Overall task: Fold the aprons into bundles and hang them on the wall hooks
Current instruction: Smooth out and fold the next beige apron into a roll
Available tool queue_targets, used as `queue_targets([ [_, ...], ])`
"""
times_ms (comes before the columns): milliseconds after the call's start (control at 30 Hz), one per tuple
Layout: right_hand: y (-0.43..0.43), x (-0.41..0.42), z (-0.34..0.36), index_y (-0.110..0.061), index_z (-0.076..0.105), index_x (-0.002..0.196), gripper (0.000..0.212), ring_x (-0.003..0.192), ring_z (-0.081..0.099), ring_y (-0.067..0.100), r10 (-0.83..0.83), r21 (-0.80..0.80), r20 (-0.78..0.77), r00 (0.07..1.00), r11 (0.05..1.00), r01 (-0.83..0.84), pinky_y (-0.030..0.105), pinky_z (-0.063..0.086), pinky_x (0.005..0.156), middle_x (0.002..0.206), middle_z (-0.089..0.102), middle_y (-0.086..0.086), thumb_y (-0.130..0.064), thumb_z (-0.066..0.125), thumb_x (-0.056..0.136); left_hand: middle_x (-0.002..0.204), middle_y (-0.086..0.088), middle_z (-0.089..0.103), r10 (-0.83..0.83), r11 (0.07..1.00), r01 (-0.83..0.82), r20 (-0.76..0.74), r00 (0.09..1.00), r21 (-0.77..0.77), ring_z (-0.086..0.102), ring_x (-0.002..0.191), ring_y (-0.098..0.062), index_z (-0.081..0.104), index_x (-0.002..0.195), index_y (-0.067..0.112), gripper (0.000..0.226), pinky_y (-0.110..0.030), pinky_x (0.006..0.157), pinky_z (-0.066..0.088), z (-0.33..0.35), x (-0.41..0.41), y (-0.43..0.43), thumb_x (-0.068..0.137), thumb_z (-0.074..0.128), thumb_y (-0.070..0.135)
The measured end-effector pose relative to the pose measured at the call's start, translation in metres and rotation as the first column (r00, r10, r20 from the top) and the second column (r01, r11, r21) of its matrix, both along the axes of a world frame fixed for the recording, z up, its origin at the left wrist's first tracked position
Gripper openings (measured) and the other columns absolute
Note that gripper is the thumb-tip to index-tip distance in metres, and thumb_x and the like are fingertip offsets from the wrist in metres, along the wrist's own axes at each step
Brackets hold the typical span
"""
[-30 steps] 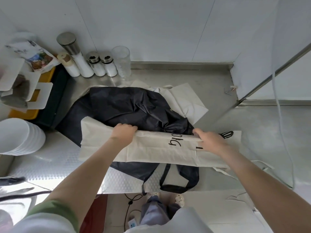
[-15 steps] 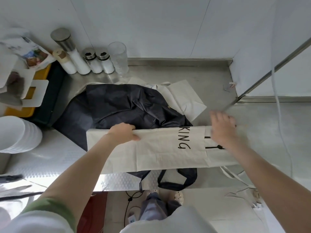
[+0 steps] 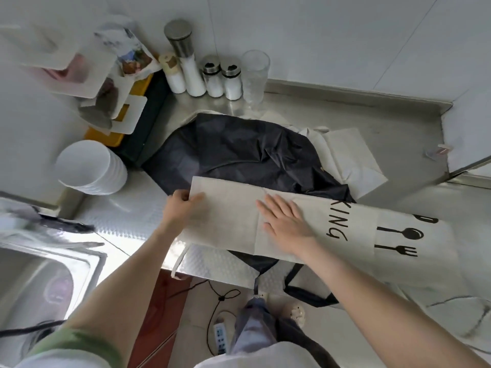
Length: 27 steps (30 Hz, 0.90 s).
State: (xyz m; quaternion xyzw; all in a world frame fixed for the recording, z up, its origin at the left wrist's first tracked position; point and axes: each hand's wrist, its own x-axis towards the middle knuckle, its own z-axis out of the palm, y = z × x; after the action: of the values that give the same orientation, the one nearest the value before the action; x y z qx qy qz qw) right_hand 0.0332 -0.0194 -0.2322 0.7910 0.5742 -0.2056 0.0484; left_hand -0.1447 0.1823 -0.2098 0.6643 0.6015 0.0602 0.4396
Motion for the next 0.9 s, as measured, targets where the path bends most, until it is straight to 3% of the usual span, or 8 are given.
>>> queue_targets([
  [100, 0.003, 0.0, -0.003, -0.034, -0.015, 0.151, 0.061, 0.146, -0.015, 0.011, 0.001, -0.032, 0.015, 1.0, 0.999, -0.001, 0.035, -0.008, 0.117, 0.16, -0.016, -0.011, -0.047, -0.005, 0.092, 0.097, -0.005, 0.065, 0.048, 0.981, -0.023, 0.126, 0.991, -0.192, 0.062, 0.096, -0.026, 0.062, 0.092, 0.017, 0.029, -0.039, 0.082, 0.049, 0.0, -0.009, 0.006, 0.079, 0.066, 0.043],
  [200, 0.007, -0.002, 0.0, -0.034, -0.013, 0.151, 0.063, 0.147, -0.01, 0.013, 0.007, -0.037, 0.058, 0.998, 0.999, -0.004, 0.036, -0.005, 0.116, 0.161, -0.01, -0.009, -0.047, -0.004, 0.09, 0.09, -0.005, 0.062, 0.047, 0.966, -0.002, 0.165, 0.985, -0.259, 0.059, 0.084, -0.023, 0.06, 0.08, 0.013, 0.032, -0.033, 0.074, 0.046, 0.003, -0.01, 0.013, 0.079, 0.068, 0.043],
  [333, 0.022, -0.012, -0.001, -0.028, 0.013, 0.154, 0.061, 0.146, 0.007, 0.018, 0.096, 0.096, 0.031, 0.995, 0.991, -0.098, 0.035, -0.001, 0.113, 0.16, 0.014, -0.001, -0.032, 0.025, 0.094, 0.094, -0.002, 0.07, -0.022, 0.936, 0.081, 0.175, 0.984, -0.342, 0.067, 0.085, -0.021, 0.067, 0.098, 0.009, 0.042, -0.032, 0.073, 0.052, 0.008, -0.007, 0.015, 0.08, 0.071, 0.046],
  [467, 0.038, -0.038, -0.006, -0.024, 0.032, 0.148, 0.057, 0.135, 0.023, 0.018, 0.257, 0.228, -0.03, 0.966, 0.943, -0.244, 0.037, 0.024, 0.107, 0.152, 0.034, -0.001, -0.028, 0.032, 0.092, 0.095, -0.001, 0.069, -0.024, 0.907, 0.097, 0.18, 0.983, -0.41, 0.066, 0.083, -0.017, 0.065, 0.102, 0.015, 0.021, -0.028, 0.066, 0.05, 0.009, -0.001, 0.01, 0.088, 0.069, 0.031],
  [600, 0.061, -0.055, -0.008, -0.022, 0.031, 0.148, 0.058, 0.126, 0.035, 0.024, 0.037, 0.144, -0.32, 0.947, 0.99, 0.01, 0.035, 0.031, 0.106, 0.143, 0.034, 0.0, -0.015, 0.044, 0.092, 0.111, -0.005, 0.068, -0.054, 0.945, 0.108, 0.177, 0.983, -0.308, 0.065, 0.099, -0.023, 0.06, 0.114, 0.02, 0.044, -0.037, 0.081, 0.054, 0.008, -0.003, 0.008, 0.072, 0.066, 0.031],
  [700, 0.085, -0.06, 0.003, -0.02, 0.035, 0.147, 0.055, 0.129, 0.04, 0.022, -0.278, -0.019, -0.718, 0.638, 0.924, 0.381, 0.033, 0.034, 0.107, 0.138, 0.035, 0.003, -0.016, 0.052, 0.094, 0.109, 0.002, 0.065, -0.183, 0.973, 0.2, 0.141, 0.973, -0.116, 0.059, 0.102, -0.02, 0.056, 0.122, 0.022, 0.045, -0.035, 0.087, 0.049, 0.014, 0.004, 0.001, 0.078, 0.057, 0.024],
  [800, 0.101, -0.058, 0.02, -0.019, 0.048, 0.137, 0.043, 0.121, 0.051, 0.015, -0.403, -0.327, -0.915, 0.029, 0.78, 0.533, 0.023, 0.041, 0.092, 0.131, 0.054, -0.002, -0.033, 0.052, 0.097, 0.103, 0.004, 0.062, -0.372, 0.902, 0.404, 0.202, 0.906, -0.15, 0.061, 0.096, -0.018, 0.051, 0.125, 0.027, 0.041, -0.031, 0.078, 0.05, 0.027, 0.01, -0.007, 0.084, 0.055, 0.022],
  [900, 0.106, -0.048, 0.03, -0.025, 0.07, 0.091, 0.036, 0.101, 0.062, 0.019, -0.469, -0.464, -0.873, -0.132, 0.72, 0.515, 0.031, 0.044, 0.097, 0.095, 0.07, 0.001, -0.059, 0.058, 0.085, 0.088, -0.003, 0.063, -0.399, 0.734, 0.534, 0.369, 0.839, -0.42, 0.061, 0.074, -0.016, 0.05, 0.12, 0.022, 0.031, -0.027, 0.065, 0.053, 0.038, 0.014, -0.012, 0.089, 0.055, 0.021],
])
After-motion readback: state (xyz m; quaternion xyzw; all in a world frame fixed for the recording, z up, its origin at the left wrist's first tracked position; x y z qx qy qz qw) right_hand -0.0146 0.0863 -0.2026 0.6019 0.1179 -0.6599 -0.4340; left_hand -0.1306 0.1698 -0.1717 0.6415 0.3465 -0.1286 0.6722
